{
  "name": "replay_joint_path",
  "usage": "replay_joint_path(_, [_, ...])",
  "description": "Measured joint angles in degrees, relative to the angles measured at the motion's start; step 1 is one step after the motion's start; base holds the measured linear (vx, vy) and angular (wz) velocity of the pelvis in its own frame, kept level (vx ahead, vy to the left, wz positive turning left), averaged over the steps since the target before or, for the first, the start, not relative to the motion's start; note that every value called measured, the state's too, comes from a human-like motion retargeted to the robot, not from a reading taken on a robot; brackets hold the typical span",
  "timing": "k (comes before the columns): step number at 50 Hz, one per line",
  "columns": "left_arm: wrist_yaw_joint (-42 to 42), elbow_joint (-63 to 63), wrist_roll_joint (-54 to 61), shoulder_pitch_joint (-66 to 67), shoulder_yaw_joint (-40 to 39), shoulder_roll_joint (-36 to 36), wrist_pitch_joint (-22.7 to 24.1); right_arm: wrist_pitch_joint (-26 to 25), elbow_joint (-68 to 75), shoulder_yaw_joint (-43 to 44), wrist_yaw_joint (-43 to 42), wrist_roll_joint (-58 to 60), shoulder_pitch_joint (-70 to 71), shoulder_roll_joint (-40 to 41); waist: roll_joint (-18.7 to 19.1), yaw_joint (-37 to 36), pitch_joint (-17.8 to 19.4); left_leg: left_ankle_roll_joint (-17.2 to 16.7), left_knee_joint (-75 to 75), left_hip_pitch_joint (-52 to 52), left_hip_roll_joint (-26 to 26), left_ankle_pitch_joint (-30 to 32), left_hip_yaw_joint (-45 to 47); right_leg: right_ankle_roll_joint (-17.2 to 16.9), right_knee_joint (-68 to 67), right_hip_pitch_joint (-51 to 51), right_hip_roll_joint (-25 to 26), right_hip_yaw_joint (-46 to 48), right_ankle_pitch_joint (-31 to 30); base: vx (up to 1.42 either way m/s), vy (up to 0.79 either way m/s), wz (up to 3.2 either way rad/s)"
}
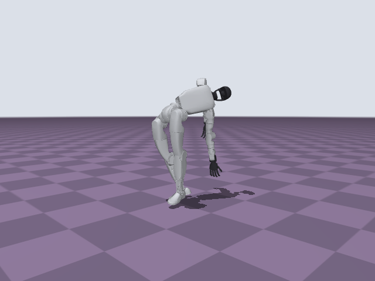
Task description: Upper body actions
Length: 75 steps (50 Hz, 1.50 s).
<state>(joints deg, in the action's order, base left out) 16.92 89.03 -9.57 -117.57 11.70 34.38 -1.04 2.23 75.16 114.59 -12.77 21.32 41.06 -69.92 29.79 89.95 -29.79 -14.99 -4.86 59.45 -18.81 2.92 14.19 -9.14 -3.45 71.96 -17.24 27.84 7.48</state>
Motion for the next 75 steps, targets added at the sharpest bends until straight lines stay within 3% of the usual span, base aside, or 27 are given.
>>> replay_joint_path(10, [1.3, -3.2, -0.4, -1.8, 4.8, 0.0, 3.1, -0.2, -0.5, 0.0, 1.6, 1.6, 0.4, 2.3, 0.0, 0.0, 0.0, 2.1, 0.1, 2.3, 2.0, -1.7, 3.8, 3.4, 0.1, -2.0, 1.8, -8.7, 0.3, 0.11, -0.04, -0.84])
replay_joint_path(20, [-2.3, -8.7, 2.4, -11.6, 8.3, 0.0, 3.7, -1.7, 0.0, 0.0, -0.2, -2.9, 15.7, -1.0, 0.0, 0.0, 0.0, 6.8, 0.7, 10.3, 5.2, -1.9, 10.3, 9.9, -1.8, -1.8, 6.7, -25.0, -2.6, 0.15, -0.25, -1.79])
replay_joint_path(29, [-3.6, -8.4, 2.5, -16.3, 10.9, 0.0, 2.8, -1.4, -3.3, 0.0, -1.6, -3.1, 17.7, -1.9, 0.0, 0.0, 0.0, 5.6, 2.4, 16.0, 10.8, -7.8, 28.6, 15.4, -3.5, -6.1, 16.1, -45.4, -7.1, 0.05, -0.59, -2.13])
replay_joint_path(35, [-3.1, -9.9, 3.1, -17.5, 10.8, 0.0, 3.3, -0.8, -5.3, 0.0, -1.9, -3.9, 19.3, -2.3, 0.0, 0.0, 0.0, 3.7, 3.9, 18.8, 13.6, -8.7, 42.7, 16.9, -5.5, -9.1, 20.9, -52.4, -9.8, -0.16, -0.47, -2.17])
replay_joint_path(41, [-2.0, -12.6, 4.4, -18.3, 9.3, 0.0, 4.4, -1.1, -4.9, 0.0, -1.9, -5.1, 22.0, -2.3, 0.0, 0.0, 0.0, 3.1, 4.4, 20.5, 14.3, -8.8, 49.7, 17.6, -7.5, -10.4, 23.6, -55.6, -12.0, -0.14, -0.22, -1.31])
replay_joint_path(43, [-1.4, -15.4, 5.1, -22.4, 8.9, 0.0, 5.3, -2.7, -1.4, 0.0, -1.6, -6.2, 28.1, -4.1, 0.0, 0.0, 0.0, 4.3, 3.3, 22.2, 13.7, -6.5, 47.1, 17.3, -8.7, -8.8, 22.6, -53.6, -12.0, -0.12, -0.17, -0.44])
replay_joint_path(47, [-0.9, -17.0, 5.5, -24.4, 8.5, 0.0, 5.7, -3.8, 0.9, 0.0, -1.3, -6.3, 29.9, -4.1, 0.0, 0.0, 0.0, 4.4, 2.7, 22.7, 13.2, -8.1, 46.3, 17.7, -9.1, -8.2, 23.5, -55.3, -11.5, 0.05, 0.09, 0.23])
replay_joint_path(55, [1.0, -16.3, 5.0, -28.9, 9.9, 0.0, 5.3, -4.3, 4.5, 0.0, 0.7, -3.3, 37.1, -8.8, 0.0, 0.0, 0.0, 6.8, 1.9, 23.0, 12.2, -9.3, 37.2, 15.1, -13.6, -7.6, 23.3, -56.7, -12.4, 0.1, 0.14, 0.83])
replay_joint_path(62, [-0.8, -11.3, 4.6, -28.4, 11.3, 0.0, 4.0, -4.0, 3.5, 0.0, 0.4, 1.1, 38.3, -11.2, 0.0, 0.0, 0.0, 6.9, 2.4, 22.7, 13.0, -9.6, 37.0, 10.9, -17.1, -8.6, 27.7, -70.5, -13.1, -0.01, 0.0, 0.46])
replay_joint_path(68, [-1.9, -7.1, 4.1, -25.6, 10.0, 0.0, 2.5, -3.9, 2.5, 0.0, -0.1, 2.2, 36.6, -11.3, 0.0, 0.0, 0.0, 6.0, 2.3, 22.3, 12.6, -8.4, 40.2, 14.2, -13.9, -9.7, 24.5, -65.6, -10.4, -0.07, -0.04, -0.57])
replay_joint_path(71, [-2.1, -6.5, 4.7, -23.8, 8.3, 0.0, 2.2, -3.9, 2.2, 0.0, -0.2, 2.6, 34.5, -11.1, 0.0, 0.0, 0.0, 4.8, 2.7, 22.6, 13.9, -8.3, 44.8, 16.0, -12.7, -12.5, 22.0, -58.0, -8.9, -0.12, -0.13, -0.61])
replay_joint_path(73, [-2.9, -5.8, 5.2, -23.3, 6.9, 0.0, 2.3, -3.9, 2.1, 0.0, -0.2, 3.0, 32.8, -11.5, 0.0, 0.0, 0.0, 5.1, 2.4, 22.3, 14.4, -6.4, 42.5, 16.2, -10.7, -12.1, 18.1, -48.6, -8.1, -0.04, -0.28, 0.38])
replay_joint_path(75, [-3.1, -5.6, 5.4, -23.1, 6.4, 0.0, 2.3, -4.0, 2.0, 0.0, -0.2, 3.1, 32.0, -11.3, 0.0, 0.0, 0.0, 4.4, 2.1, 22.7, 14.2, -7.7, 42.3, 16.6, -10.1, -12.2, 17.9, -47.0, -8.7, 0.08, -0.04, 0.46])
